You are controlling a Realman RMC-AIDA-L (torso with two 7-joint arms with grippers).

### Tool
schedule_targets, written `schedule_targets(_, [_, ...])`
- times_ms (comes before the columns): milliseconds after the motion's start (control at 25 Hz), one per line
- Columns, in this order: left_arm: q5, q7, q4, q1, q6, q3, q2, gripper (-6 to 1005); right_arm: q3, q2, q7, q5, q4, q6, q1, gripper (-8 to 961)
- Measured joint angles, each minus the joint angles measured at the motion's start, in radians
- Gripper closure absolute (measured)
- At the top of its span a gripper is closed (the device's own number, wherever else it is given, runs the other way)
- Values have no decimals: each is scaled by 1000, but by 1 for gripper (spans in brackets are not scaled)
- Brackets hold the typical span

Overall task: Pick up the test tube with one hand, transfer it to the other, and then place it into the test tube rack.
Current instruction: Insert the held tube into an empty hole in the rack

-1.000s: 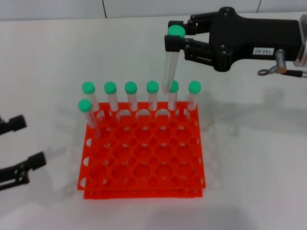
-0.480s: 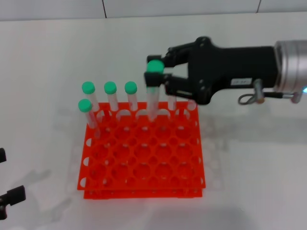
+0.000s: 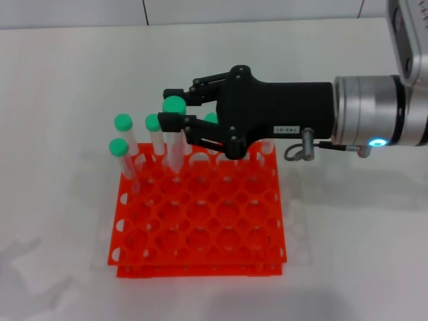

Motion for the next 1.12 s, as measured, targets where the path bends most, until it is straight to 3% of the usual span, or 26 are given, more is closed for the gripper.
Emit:
schedule_targets(520, [106,8,-28,-102,-4,-47,3,106,-154,6,-159,194,115,125,71,688])
schedule_targets(840, [143,18,-81,-181,-6,-46,5,106,-187,6,-188,269,210,149,142,688])
schedule_targets(1120, [159,19,-93,-212,-7,-41,2,106,-198,6,-201,283,223,172,155,688])
